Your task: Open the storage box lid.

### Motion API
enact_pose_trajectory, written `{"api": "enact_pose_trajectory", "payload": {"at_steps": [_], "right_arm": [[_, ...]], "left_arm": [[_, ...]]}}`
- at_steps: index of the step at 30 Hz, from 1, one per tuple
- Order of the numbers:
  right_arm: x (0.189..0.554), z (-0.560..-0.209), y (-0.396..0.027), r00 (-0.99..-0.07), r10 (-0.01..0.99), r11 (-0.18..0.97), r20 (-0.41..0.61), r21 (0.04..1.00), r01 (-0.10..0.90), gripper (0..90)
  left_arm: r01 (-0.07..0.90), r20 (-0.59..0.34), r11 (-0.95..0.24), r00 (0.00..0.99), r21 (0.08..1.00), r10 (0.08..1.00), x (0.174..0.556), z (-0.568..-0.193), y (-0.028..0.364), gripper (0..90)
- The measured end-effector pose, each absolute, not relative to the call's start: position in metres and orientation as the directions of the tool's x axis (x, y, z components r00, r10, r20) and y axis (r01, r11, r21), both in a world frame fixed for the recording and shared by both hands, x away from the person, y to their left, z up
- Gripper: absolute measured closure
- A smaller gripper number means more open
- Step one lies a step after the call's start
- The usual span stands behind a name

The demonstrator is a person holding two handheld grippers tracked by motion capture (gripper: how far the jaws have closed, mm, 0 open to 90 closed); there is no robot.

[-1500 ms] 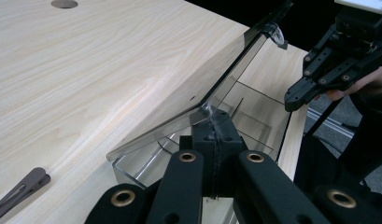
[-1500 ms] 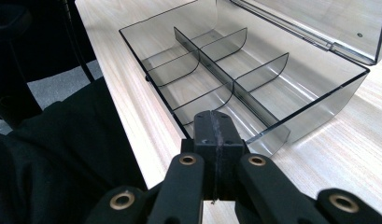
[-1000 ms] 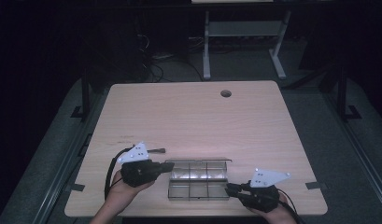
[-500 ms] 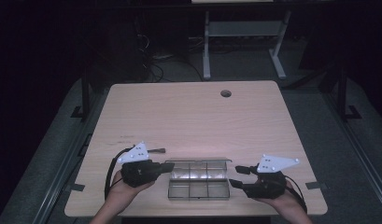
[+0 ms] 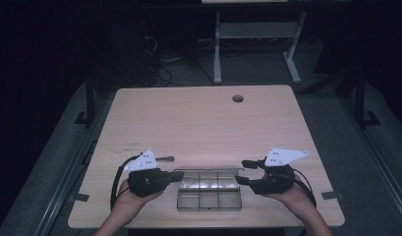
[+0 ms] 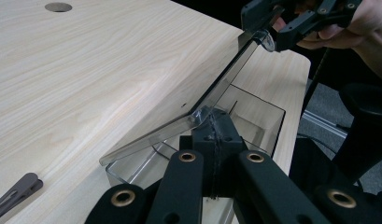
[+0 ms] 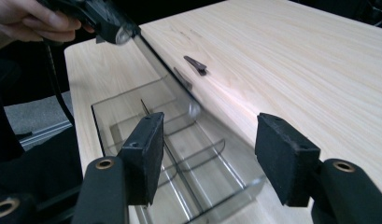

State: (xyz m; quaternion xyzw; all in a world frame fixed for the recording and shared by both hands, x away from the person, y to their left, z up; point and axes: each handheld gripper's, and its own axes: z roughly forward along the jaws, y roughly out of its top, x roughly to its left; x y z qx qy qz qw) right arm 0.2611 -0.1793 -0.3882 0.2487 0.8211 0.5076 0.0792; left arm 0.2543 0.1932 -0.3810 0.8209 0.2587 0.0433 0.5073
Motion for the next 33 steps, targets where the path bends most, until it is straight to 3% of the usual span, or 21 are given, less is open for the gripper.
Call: {"api": "enact_pose_trajectory", "payload": {"at_steps": [6, 20, 33], "right_arm": [[0.269, -0.382, -0.170, -0.880, 0.463, 0.367, 0.104, 0.882, 0.297, 43.2], [0.270, -0.381, -0.166, -0.890, 0.450, 0.380, 0.074, 0.886, 0.266, 56.7], [0.270, -0.381, -0.167, -0.892, 0.447, 0.379, 0.071, 0.888, 0.260, 58.7]], "left_arm": [[0.377, -0.189, -0.351, 0.864, 0.857, 0.467, 0.255, -0.381, 0.193, 89.9], [0.379, -0.188, -0.356, 0.863, 0.854, 0.469, 0.254, -0.380, 0.195, 89.7], [0.357, -0.138, -0.375, 0.856, 0.856, 0.498, 0.248, -0.374, 0.212, 74.7]]}}
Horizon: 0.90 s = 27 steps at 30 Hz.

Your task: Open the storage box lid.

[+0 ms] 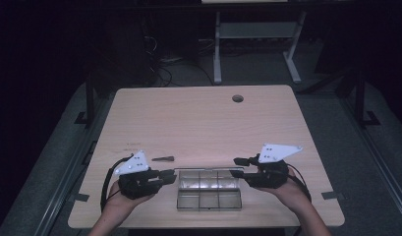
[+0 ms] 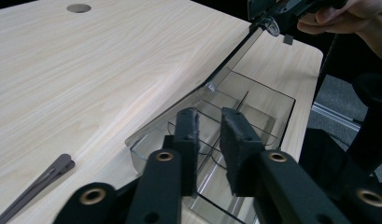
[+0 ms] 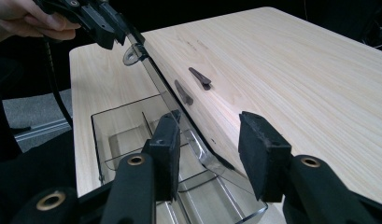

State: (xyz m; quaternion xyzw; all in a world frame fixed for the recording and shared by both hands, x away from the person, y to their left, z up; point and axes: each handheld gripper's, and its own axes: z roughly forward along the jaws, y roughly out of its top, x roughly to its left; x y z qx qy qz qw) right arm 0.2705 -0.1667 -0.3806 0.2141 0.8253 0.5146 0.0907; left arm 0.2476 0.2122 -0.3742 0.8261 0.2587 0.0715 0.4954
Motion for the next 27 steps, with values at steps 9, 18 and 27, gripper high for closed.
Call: {"api": "enact_pose_trajectory", "payload": {"at_steps": [9, 18, 27], "right_arm": [[0.273, -0.379, -0.170, -0.886, 0.456, 0.365, 0.082, 0.891, 0.270, 60.7], [0.278, -0.376, -0.170, -0.885, 0.460, 0.356, 0.080, 0.896, 0.266, 62.2], [0.283, -0.374, -0.172, -0.881, 0.465, 0.346, 0.083, 0.899, 0.268, 64.1]], "left_arm": [[0.324, -0.095, -0.386, 0.857, 0.864, 0.506, 0.255, -0.364, 0.215, 67.0], [0.271, -0.042, -0.419, 0.876, 0.867, 0.481, 0.270, -0.357, 0.212, 60.5], [0.236, -0.012, -0.430, 0.886, 0.872, 0.463, 0.283, -0.356, 0.204, 60.5]]}}
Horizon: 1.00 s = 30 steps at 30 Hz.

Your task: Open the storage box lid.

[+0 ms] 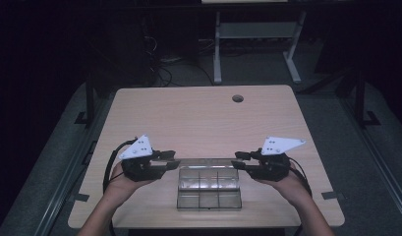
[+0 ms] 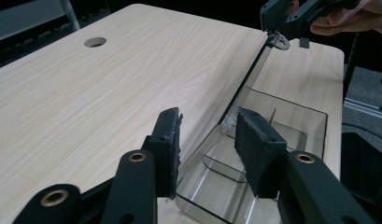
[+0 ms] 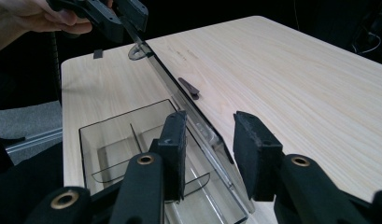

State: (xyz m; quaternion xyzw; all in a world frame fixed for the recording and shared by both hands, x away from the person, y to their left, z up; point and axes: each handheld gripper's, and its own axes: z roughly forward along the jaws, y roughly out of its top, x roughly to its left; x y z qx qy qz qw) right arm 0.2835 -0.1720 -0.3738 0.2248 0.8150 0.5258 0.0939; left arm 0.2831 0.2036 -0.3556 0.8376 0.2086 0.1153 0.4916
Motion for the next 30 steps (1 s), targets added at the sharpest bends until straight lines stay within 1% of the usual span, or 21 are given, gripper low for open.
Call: {"api": "enact_pose_trajectory", "payload": {"at_steps": [6, 8, 16, 21, 30], "right_arm": [[0.288, -0.373, -0.172, -0.879, 0.470, 0.340, 0.079, 0.903, 0.263, 64.9], [0.290, -0.372, -0.171, -0.878, 0.472, 0.335, 0.079, 0.905, 0.261, 65.4], [0.297, -0.370, -0.171, -0.874, 0.481, 0.325, 0.074, 0.910, 0.256, 66.2], [0.302, -0.369, -0.171, -0.871, 0.487, 0.320, 0.068, 0.914, 0.250, 67.0], [0.312, -0.368, -0.171, -0.870, 0.487, 0.318, 0.072, 0.914, 0.254, 69.5]], "left_arm": [[0.215, 0.008, -0.435, 0.890, 0.874, 0.456, 0.289, -0.354, 0.200, 64.9], [0.215, 0.007, -0.432, 0.889, 0.876, 0.457, 0.291, -0.353, 0.200, 67.6], [0.219, 0.000, -0.419, 0.886, 0.881, 0.464, 0.298, -0.353, 0.199, 73.1], [0.223, -0.004, -0.408, 0.882, 0.885, 0.472, 0.303, -0.354, 0.200, 78.2], [0.221, 0.000, -0.406, 0.878, 0.887, 0.478, 0.311, -0.355, 0.201, 81.1]]}}
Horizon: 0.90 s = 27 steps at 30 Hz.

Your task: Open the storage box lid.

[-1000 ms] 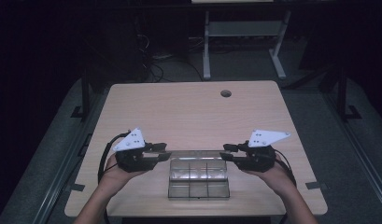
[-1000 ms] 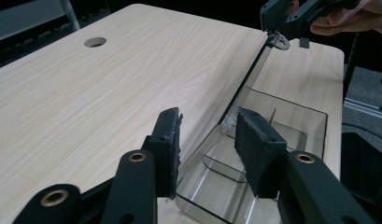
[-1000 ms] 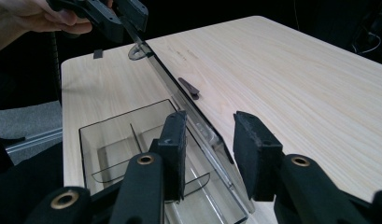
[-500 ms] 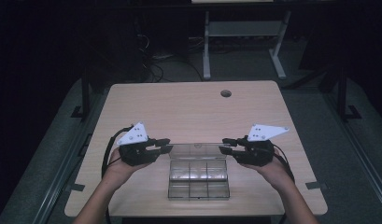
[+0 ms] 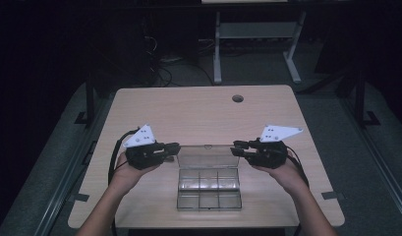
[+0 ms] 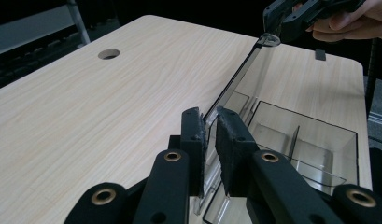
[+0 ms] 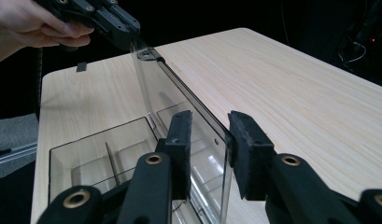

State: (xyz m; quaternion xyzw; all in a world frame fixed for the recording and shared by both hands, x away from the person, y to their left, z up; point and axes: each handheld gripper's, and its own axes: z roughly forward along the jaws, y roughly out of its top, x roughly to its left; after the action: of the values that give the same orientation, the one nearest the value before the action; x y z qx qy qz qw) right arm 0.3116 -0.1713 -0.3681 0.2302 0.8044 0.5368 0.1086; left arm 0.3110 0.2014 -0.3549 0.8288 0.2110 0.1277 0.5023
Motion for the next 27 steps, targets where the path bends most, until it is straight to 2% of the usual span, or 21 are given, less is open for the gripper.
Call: {"api": "enact_pose_trajectory", "payload": {"at_steps": [27], "right_arm": [[0.337, -0.375, -0.168, -0.867, 0.489, 0.286, 0.098, 0.921, 0.265, 72.1]], "left_arm": [[0.235, -0.020, -0.393, 0.878, 0.889, 0.479, 0.333, -0.358, 0.202, 83.0]]}}
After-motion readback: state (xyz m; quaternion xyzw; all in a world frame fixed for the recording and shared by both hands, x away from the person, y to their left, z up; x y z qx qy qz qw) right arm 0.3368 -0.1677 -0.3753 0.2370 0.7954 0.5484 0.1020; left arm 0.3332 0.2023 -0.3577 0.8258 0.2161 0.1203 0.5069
